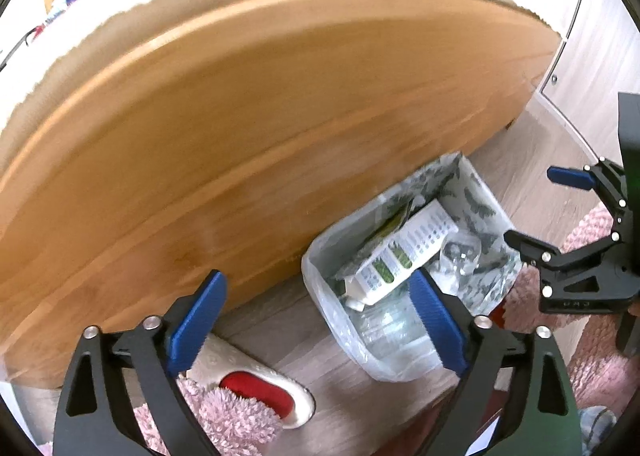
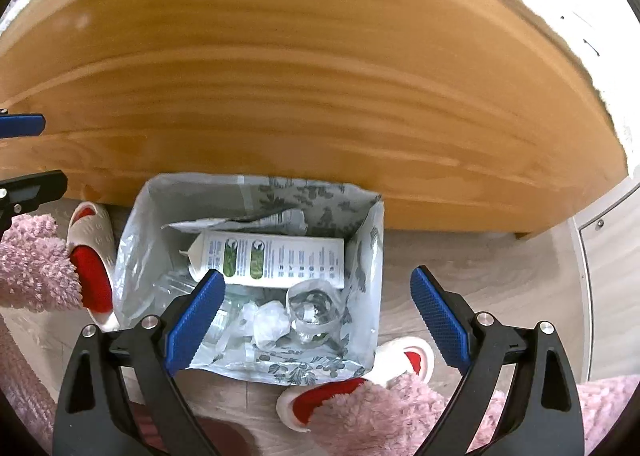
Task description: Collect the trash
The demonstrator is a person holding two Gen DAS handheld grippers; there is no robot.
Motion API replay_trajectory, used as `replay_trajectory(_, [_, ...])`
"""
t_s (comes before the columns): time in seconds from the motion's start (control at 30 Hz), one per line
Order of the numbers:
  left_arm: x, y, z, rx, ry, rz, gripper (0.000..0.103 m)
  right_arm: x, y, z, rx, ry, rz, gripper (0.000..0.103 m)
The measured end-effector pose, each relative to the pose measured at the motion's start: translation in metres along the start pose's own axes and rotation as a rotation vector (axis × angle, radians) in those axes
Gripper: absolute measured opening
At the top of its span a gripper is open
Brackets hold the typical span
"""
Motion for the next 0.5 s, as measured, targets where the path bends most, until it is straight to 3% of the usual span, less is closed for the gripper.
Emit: replay_trajectory(0.5, [0.024,0.006,0.050,-0.033,-0.194,0.088,0.095,0.014,-0.018,0.049,-0.010,-0.157,-0.079,0.095])
Point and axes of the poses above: each gripper's, at about its wrist camera, not at the fingertips, and z roughly against the way its jaws point, y to its left, x to its top, the point moved 9 cm from there along -z, roughly the way its jaws point, and after that the axes turned 10 degrees about z, right-handed, at the moved point
